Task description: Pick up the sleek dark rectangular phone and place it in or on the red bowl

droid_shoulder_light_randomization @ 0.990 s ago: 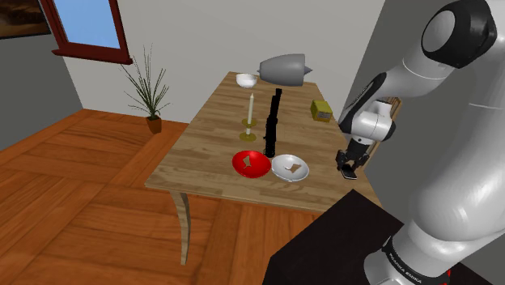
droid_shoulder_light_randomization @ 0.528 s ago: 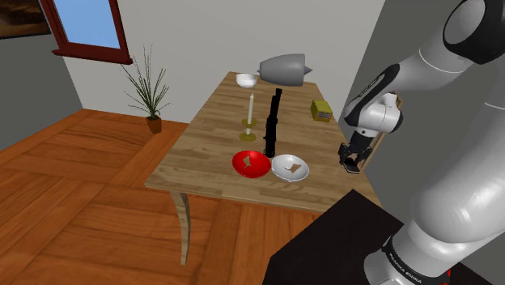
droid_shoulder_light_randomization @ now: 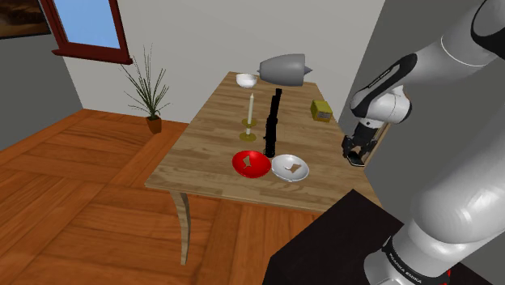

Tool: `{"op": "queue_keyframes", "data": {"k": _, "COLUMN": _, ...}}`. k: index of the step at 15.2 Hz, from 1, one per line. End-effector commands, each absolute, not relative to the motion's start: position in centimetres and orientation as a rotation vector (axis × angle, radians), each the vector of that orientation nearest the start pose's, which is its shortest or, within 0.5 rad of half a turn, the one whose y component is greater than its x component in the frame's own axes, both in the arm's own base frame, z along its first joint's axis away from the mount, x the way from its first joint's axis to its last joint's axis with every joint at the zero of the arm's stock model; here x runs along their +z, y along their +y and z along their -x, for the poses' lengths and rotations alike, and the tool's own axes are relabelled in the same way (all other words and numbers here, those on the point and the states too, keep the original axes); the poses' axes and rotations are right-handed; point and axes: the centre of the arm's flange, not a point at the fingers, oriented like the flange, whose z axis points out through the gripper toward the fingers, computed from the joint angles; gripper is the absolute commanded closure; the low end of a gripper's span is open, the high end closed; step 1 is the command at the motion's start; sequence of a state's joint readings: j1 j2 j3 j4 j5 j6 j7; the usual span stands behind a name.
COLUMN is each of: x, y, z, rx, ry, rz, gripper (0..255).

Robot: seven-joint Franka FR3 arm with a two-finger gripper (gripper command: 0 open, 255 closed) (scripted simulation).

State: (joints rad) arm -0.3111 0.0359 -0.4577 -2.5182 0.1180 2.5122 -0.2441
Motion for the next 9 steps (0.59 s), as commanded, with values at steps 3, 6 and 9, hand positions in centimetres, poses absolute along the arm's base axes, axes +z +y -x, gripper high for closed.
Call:
{"op": "queue_keyframes", "data": {"k": 3, "x": 28.1, "y": -32.0, "z": -32.9, "rx": 0.013, "ry": 0.941, "rz": 2.931, "gripper": 255}}
{"op": "queue_keyframes", "data": {"k": 6, "x": 28.2, "y": -28.9, "z": -35.2, "rx": 0.013, "ry": 0.941, "rz": 2.931, "gripper": 255}}
{"op": "queue_keyframes", "data": {"k": 9, "x": 28.2, "y": -25.7, "z": -37.6, "rx": 0.013, "ry": 0.941, "rz": 2.931, "gripper": 255}}
